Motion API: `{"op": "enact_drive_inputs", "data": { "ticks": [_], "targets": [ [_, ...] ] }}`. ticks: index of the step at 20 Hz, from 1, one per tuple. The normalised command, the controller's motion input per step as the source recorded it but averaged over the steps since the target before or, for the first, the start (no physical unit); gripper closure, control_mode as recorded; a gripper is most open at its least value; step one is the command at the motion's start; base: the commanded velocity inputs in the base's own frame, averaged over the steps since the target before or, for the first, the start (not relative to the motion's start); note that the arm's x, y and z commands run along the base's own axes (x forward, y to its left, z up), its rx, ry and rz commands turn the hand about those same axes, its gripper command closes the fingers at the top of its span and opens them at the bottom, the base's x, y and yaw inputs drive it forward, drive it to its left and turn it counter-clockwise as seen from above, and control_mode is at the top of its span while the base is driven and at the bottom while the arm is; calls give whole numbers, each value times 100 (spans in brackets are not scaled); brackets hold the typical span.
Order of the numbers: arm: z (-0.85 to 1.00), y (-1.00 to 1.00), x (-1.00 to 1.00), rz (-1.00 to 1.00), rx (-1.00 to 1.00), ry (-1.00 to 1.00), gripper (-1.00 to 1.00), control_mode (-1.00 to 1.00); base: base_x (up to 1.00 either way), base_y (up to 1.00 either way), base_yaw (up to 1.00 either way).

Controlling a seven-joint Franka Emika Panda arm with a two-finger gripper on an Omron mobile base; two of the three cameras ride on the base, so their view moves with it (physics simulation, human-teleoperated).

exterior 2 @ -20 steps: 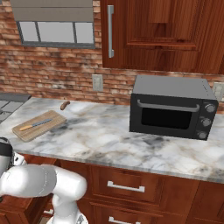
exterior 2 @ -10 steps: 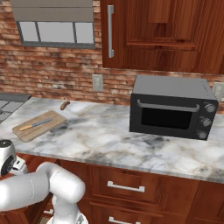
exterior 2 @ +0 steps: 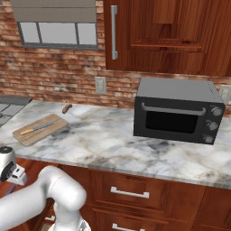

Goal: Open the drawer on the left and place the cutting tools on the cutting board.

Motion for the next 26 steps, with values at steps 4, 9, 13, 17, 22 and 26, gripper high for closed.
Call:
{"op": "enact_drive_inputs", "data": {
  "ticks": [4,9,13,17,22,26],
  "targets": [
    [-22,42,0,0,-3,0,-100,-100,0,0,0],
    [-30,17,0,0,-13,0,-100,-100,0,0,0],
    [-55,-1,-3,0,-15,0,-100,-100,0,0,0],
    [-43,-3,-3,0,-10,0,-100,-100,0,0,0],
    [-32,0,0,0,-1,0,100,-100,0,0,0],
    [0,0,-4,0,0,0,100,-100,0,0,0]
  ]
}}
